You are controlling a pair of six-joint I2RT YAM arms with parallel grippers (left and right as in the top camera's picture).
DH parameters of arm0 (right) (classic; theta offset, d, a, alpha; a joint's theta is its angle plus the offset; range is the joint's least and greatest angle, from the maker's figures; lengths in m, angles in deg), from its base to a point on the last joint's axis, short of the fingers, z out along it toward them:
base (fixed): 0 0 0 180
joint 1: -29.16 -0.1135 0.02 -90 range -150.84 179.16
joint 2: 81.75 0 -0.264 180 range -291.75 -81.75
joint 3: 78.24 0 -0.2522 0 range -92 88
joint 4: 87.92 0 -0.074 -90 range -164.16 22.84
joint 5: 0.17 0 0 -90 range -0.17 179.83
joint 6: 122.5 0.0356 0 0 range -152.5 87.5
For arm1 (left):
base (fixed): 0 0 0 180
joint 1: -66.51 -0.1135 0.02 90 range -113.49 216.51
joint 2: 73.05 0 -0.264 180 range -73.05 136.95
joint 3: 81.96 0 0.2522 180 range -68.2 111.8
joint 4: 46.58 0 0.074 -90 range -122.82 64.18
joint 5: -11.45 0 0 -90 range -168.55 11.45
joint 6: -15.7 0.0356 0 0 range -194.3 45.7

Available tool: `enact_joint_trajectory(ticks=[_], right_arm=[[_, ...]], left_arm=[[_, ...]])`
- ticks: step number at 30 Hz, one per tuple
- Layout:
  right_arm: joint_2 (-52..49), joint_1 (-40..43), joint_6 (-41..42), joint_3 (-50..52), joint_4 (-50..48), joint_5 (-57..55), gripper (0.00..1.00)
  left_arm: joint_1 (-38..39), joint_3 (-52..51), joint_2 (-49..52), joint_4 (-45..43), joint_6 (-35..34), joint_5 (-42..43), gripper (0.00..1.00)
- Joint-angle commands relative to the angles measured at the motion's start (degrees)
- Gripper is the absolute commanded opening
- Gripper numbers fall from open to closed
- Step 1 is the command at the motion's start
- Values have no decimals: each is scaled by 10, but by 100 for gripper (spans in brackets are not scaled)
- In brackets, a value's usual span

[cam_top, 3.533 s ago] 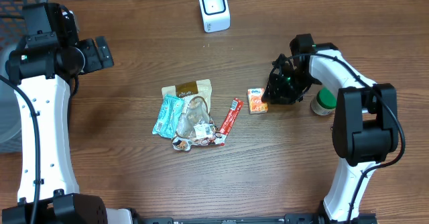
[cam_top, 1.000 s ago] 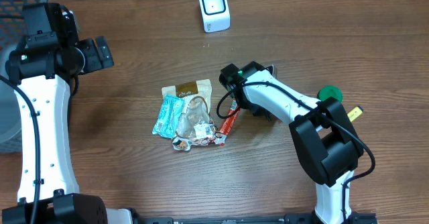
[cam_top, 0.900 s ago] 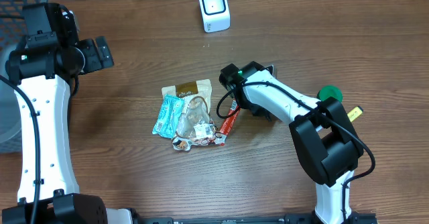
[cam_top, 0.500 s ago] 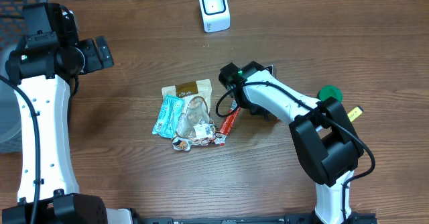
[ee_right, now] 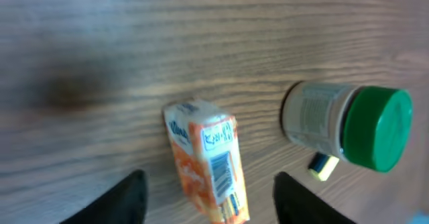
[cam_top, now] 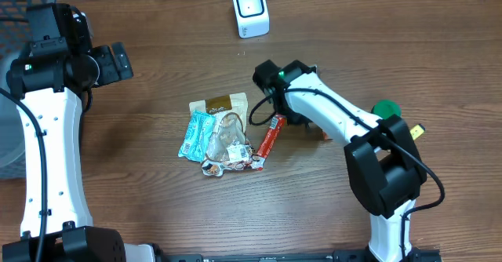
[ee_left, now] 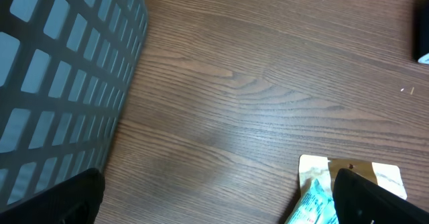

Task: Scan the item barcode

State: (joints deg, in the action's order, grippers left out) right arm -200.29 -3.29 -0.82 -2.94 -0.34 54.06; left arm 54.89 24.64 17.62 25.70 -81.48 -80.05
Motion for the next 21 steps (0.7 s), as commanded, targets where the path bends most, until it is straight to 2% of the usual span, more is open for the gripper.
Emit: enact_joint_trajectory(ticks=[1,6,12,21], right_arm=[[33,29,-40,-15,-2,65,64],[33,86,-81,-12,-3,194,63],[33,135,-108,-9,-3,274,61],[33,141,-110,19,-33,280,56]], left_arm=[[4,6,4,-1,-7,5,100],[4,6,4,-1,-7,5,100],[4,6,4,-1,-7,5,100],[4,6,4,-1,-7,5,100]])
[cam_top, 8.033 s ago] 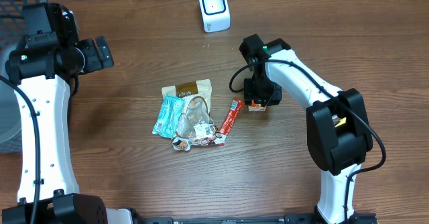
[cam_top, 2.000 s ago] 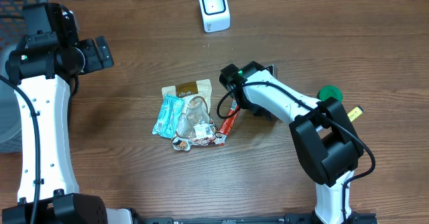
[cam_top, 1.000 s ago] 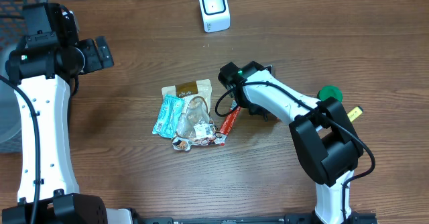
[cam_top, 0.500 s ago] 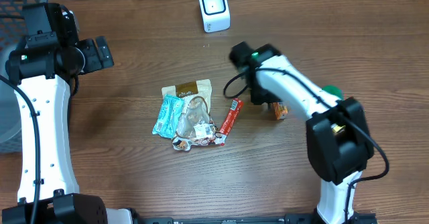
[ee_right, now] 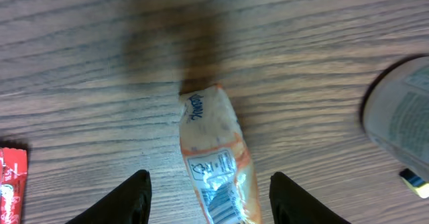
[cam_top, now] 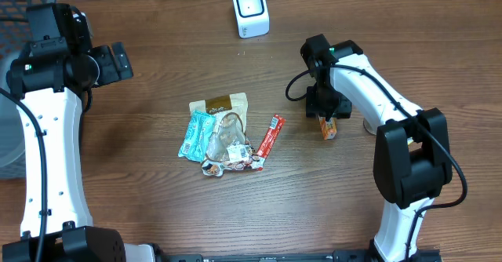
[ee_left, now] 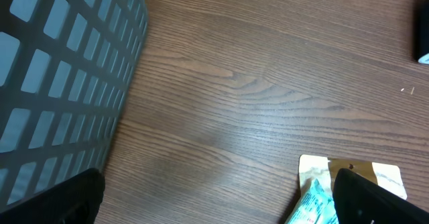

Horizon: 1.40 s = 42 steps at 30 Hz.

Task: Scan the item barcode

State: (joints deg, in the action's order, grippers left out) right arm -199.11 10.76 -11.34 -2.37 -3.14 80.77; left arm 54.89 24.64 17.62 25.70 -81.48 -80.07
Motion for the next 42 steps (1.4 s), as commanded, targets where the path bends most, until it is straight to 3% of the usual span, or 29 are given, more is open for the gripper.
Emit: enact_joint_trajectory(ticks=[1,8,10,12,14,16,19,23,26,28,30,33,35,36,37,40,42], right_arm=[[21,0,-5,16,-9,12,54],[21,0,-5,31,-27,12,51],[21,0,-5,36,-32,12,37],[21,0,-5,40,-35,12,32],[21,0,-5,43,-38,12,32],[21,0,-5,44,-40,12,42],[21,0,-5,45,-43,12,44],[21,0,-5,45,-46,12,22],[21,0,-5,45,-46,12,23],[21,0,-5,45,-47,12,38],[21,0,-5,45,-48,12,39],[21,0,-5,45,-49,12,31],[21,0,-5,45,-48,12,15],[21,0,-5,45,-48,12,13],[21,0,-5,45,-48,12,14],[21,0,-4,45,-48,12,50],[21,0,-4,45,-46,13,55]], left_arm=[[4,6,4,-1,-7,5,100],[4,6,4,-1,-7,5,100],[4,6,4,-1,-7,5,100],[4,6,4,-1,-7,5,100],[4,6,4,-1,-7,5,100],[4,6,4,-1,-7,5,100],[4,6,4,-1,-7,5,100],[4,6,4,-1,-7,5,100],[4,6,4,-1,-7,5,100],[4,6,4,-1,-7,5,100],[4,6,4,-1,-7,5,100],[4,6,4,-1,-7,5,100],[4,6,4,-1,-7,5,100],[4,6,4,-1,-7,5,100],[4,6,4,-1,-7,5,100],[4,6,4,-1,-7,5,100],[4,6,4,-1,-7,5,100]])
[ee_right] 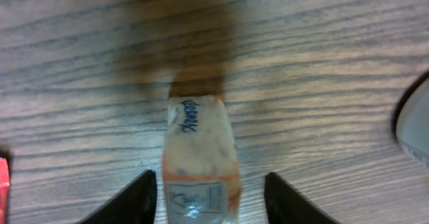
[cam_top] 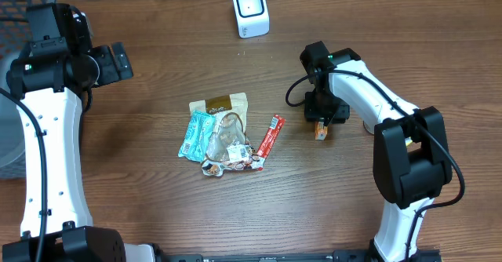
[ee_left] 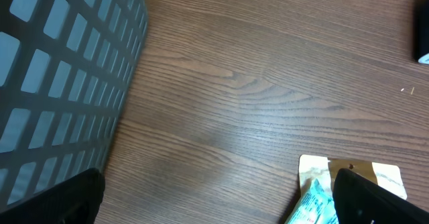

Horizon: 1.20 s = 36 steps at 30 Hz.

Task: Scan the item barcode

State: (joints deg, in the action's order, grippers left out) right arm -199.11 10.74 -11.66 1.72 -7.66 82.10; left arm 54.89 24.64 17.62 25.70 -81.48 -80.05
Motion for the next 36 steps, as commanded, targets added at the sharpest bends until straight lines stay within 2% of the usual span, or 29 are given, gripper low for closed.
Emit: enact_joint_trajectory(ticks=[1,5,6,9,10,11,13,15,21,36], right_arm=[[21,1,-1,4,2,2,56],[21,1,1,5,21,21,57],[21,1,1,5,26,29,53],[21,1,1,5,38,45,27],[21,1,1,5,41,49,24],[21,1,2,5,43,51,26],[21,1,1,5,43,53,40],[21,1,1,5,38,53,46],[21,1,1,5,10,53,47],[23,1,1,-3,9,53,45]], left_arm=[[4,6,4,-1,-7,5,100],[4,6,4,-1,-7,5,100],[4,6,4,-1,-7,5,100],[4,6,4,-1,-7,5,100],[4,6,4,-1,-7,5,100],[4,6,4,-1,-7,5,100],[4,6,4,-1,-7,5,100],[4,6,4,-1,-7,5,100],[4,6,4,-1,-7,5,100],[4,6,4,-1,-7,5,100]])
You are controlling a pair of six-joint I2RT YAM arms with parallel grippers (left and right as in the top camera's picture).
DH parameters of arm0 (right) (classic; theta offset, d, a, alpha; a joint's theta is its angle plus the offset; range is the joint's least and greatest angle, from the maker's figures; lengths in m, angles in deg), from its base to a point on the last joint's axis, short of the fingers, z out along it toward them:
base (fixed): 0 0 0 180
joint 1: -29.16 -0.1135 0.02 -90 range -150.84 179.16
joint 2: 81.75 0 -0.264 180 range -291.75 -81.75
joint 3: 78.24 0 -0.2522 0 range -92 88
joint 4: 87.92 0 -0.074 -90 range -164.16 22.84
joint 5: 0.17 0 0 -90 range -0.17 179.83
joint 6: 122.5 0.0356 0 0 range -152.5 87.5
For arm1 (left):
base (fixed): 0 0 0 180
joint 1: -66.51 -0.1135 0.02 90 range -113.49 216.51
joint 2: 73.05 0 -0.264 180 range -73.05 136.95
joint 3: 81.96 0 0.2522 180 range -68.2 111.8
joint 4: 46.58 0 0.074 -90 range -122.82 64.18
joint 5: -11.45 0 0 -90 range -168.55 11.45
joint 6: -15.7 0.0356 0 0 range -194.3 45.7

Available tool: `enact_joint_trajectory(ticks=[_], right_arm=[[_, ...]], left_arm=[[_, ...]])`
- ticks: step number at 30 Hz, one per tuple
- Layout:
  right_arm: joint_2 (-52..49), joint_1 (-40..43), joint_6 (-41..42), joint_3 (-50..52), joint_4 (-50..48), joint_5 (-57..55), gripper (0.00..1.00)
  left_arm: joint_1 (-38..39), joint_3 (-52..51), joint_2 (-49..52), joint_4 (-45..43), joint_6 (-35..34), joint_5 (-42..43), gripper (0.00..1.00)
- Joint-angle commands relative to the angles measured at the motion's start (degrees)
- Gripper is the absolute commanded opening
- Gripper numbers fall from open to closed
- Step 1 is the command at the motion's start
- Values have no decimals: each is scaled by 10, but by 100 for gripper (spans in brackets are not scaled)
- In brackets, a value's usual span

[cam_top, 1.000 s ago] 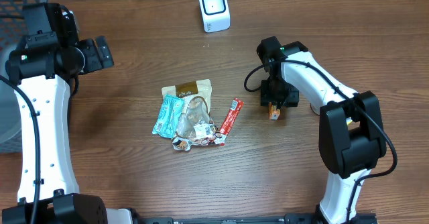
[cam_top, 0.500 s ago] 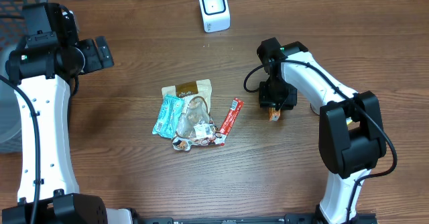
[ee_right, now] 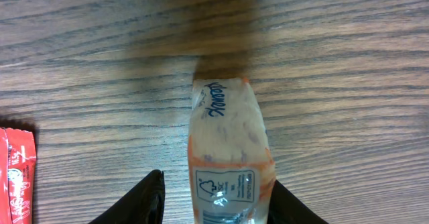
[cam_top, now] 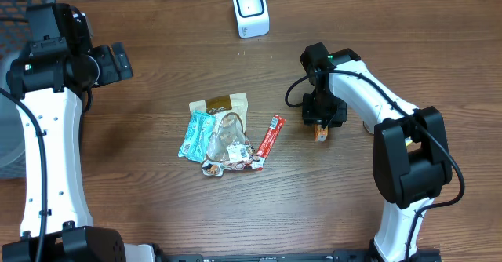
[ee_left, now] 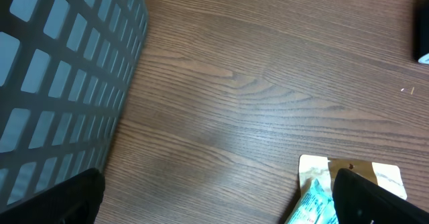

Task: Scan the item barcode

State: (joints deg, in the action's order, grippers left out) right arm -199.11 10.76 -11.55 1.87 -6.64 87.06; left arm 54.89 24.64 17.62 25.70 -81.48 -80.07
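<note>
An orange and white tissue packet [ee_right: 228, 143] lies on the wooden table, its label side up; overhead it shows as a small orange block [cam_top: 320, 131] under the right wrist. My right gripper [ee_right: 218, 207] is open and low over the packet, one finger on each side of its near end. The white barcode scanner [cam_top: 250, 9] stands at the back of the table. My left gripper [ee_left: 218, 197] is open and empty, held high above the table near the basket.
A pile of snack packets [cam_top: 220, 132] lies mid-table, with a red bar [cam_top: 270, 135] at its right edge, close to the left of the tissue packet. A grey mesh basket [ee_left: 60, 70] stands at the far left.
My right gripper has come down closer over the tissue packet, which now fills more of the gap between the fingers. The left arm has not moved.
My right gripper was beside the red bar, with the packet and a green-lidded jar ahead of it. Then it was over the packet. Then the packet lay centred between the open fingers, and now the fingers straddle it closely.
</note>
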Motion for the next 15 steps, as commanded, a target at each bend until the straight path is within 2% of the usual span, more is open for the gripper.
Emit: enact_joint_trajectory(ticks=[1,7,13,14,15], right_arm=[[23,0,-1,-10,1,3,45],[23,0,-18,-71,42,3,49],[24,4,-19,-174,122,3,51],[26,6,-19,-187,132,3,53],[27,9,-19,-204,143,3,59]], left_arm=[[4,6,4,-1,-7,5,100],[4,6,4,-1,-7,5,100],[4,6,4,-1,-7,5,100],[4,6,4,-1,-7,5,100],[4,6,4,-1,-7,5,100]])
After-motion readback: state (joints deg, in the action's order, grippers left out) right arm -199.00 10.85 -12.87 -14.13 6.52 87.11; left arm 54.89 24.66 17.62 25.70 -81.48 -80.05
